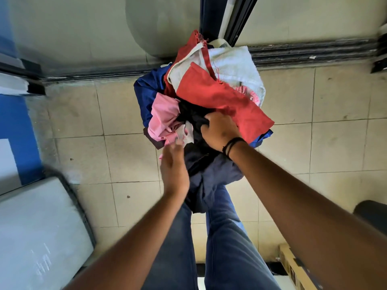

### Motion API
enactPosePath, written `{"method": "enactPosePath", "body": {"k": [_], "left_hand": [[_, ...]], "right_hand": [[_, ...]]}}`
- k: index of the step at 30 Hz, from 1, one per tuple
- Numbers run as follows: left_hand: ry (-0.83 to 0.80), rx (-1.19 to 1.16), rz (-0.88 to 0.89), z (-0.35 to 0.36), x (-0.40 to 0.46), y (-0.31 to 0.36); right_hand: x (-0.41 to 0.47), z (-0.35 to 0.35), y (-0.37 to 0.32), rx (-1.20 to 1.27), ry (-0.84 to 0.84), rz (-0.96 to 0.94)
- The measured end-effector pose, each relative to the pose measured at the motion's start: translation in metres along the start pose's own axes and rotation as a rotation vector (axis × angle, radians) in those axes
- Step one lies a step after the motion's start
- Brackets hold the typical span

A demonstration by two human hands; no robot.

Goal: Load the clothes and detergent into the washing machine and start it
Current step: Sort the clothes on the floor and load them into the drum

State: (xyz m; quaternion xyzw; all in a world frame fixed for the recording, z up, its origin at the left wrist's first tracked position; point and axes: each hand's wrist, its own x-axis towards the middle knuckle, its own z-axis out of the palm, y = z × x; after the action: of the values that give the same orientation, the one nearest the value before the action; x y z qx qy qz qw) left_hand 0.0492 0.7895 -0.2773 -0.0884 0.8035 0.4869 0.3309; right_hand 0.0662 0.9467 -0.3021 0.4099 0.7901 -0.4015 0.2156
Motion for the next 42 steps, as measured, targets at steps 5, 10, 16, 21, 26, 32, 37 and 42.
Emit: {"method": "enactPosePath", "body": {"k": [5,10,16,21,26,32,37,42], "left_hand": [[-0.214,-0.194,-0.349,-0.001,0.074,0.021],[-0.38,0.315,-0.25,0.022,0.071,0.024],[-0.354,0.241,-0.383,0.046,0.008,-0.009],[-0.72,0.243,-0.566,0.045,-0.07,0.0],[-1.023,0.315,-0.494,0.024,-0.101,0.019],[-0.417,0.361,-0.429,-0.001,-0.036,-0.021],[-0.12,0.304,-0.346,-0.026,-0.011,-0.035],[-0.039,0.346,-0.18,-0.029,-0.025,-0.03]], "right_hand": [[-0.091,-0.006,-0.023,0.476,-0.347,-0.358],[-0.114,0.006,-0.003,0.118,-0.757,-0.28],[-0.088,-0.035,-0.002,0.063,-0.206,-0.179],[-0.026,-0.008,0.016,0.086,-0.094,0.029],[0.001,0.048,0.048,-0.265,-0.384,0.122],[-0.022,0.068,0.061,-0.183,-0.45,0.129],[-0.061,0.076,0.06,0.089,-0.719,0.178],[-0.083,0.058,0.053,0.044,-0.532,0.085]]}}
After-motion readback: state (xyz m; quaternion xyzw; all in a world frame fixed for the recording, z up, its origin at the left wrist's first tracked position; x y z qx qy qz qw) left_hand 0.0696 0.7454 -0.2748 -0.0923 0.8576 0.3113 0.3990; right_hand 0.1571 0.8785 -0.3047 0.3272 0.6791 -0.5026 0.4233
